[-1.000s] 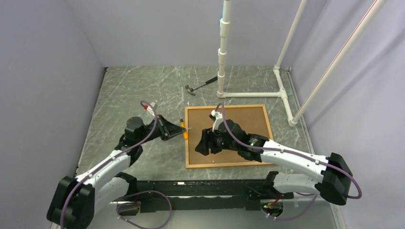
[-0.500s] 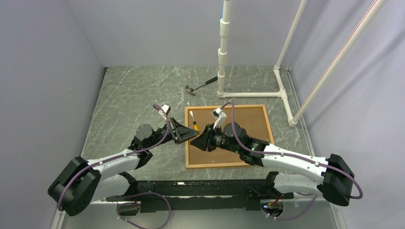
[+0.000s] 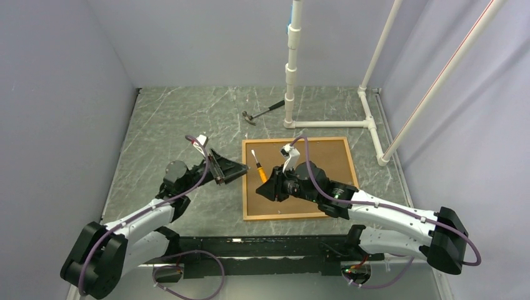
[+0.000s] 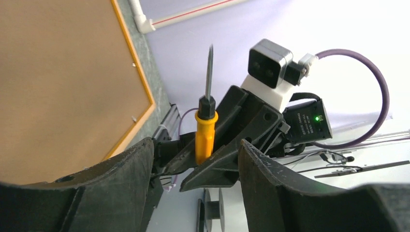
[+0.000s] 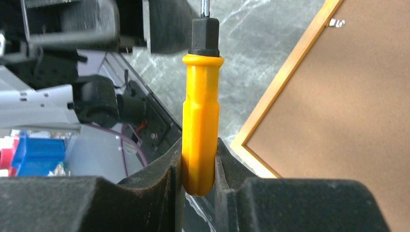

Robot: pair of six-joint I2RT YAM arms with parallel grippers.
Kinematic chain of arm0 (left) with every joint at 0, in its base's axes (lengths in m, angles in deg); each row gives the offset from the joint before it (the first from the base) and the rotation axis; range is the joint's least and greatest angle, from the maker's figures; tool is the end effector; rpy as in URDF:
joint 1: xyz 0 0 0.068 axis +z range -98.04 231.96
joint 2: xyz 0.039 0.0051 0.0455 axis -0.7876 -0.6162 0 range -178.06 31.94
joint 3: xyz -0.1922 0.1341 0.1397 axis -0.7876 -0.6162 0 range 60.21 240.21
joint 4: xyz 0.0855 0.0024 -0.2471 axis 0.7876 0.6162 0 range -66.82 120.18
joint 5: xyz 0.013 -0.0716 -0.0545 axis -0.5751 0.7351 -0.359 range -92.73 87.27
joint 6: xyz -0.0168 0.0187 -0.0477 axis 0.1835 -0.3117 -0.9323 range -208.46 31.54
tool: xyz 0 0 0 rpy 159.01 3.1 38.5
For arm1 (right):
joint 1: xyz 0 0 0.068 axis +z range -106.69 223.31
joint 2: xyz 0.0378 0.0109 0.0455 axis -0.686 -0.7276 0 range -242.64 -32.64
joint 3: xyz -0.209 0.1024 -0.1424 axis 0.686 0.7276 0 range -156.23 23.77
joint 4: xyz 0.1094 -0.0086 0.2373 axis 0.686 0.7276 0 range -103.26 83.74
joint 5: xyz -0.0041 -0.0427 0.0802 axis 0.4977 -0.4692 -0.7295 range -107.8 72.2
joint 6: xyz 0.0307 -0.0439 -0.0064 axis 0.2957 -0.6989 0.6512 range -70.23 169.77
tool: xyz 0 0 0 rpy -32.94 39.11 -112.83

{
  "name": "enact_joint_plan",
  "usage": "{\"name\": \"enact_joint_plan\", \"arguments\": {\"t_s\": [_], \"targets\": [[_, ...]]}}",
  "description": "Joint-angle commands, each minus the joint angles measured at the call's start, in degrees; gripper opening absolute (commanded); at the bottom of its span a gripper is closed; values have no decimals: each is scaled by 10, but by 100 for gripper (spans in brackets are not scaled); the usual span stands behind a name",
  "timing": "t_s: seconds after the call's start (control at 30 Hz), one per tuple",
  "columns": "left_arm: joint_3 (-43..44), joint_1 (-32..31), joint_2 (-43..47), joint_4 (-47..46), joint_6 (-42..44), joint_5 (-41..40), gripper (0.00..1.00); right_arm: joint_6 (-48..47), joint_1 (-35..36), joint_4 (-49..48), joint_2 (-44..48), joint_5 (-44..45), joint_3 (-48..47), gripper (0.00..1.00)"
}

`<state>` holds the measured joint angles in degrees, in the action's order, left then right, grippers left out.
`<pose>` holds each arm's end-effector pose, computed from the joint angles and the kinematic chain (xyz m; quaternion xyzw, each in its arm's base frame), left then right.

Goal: Take the photo out of the frame

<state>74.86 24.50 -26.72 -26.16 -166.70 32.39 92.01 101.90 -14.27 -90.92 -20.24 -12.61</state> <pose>0.1709 -0.1118 0.2216 -0.0739 0.6757 -0.6844 0.2637 0.1204 0.1998 0.2633 -0.1290 0.8133 0.4482 0.3479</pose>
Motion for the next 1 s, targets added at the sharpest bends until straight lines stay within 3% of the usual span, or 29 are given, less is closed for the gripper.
{"name": "enact_joint_plan", "arguments": {"t_s": [0.0, 0.27, 0.37, 0.6, 0.7, 0.73, 0.8, 0.83, 0.97], "targets": [[32, 51, 12, 36, 46, 96, 68, -42, 1, 25, 24, -35, -20, 0], [79, 43, -19, 16, 53, 137, 66, -50, 0, -18, -18, -99, -39, 0], [82, 31, -29, 0, 46, 138, 61, -52, 1, -31, -29, -116, -43, 0], [61, 27, -66, -82, 6, 125, 29, -56, 1, -28, -37, -145, -53, 0], [53, 27, -82, -135, -15, 121, 0, -51, 2, -10, -31, -136, -55, 0], [51, 27, -86, -149, -21, 120, 0, -47, 1, -1, -29, -131, -56, 3], [44, 27, -90, -180, -35, 115, 0, -22, 1, 15, -17, -110, -57, 34], [41, 27, -91, -196, -42, 111, 0, 0, 0, 25, -9, -97, -54, 41], [24, 27, -105, -257, -83, 100, 0, 88, -23, -45, 20, -119, -20, 59]]}}
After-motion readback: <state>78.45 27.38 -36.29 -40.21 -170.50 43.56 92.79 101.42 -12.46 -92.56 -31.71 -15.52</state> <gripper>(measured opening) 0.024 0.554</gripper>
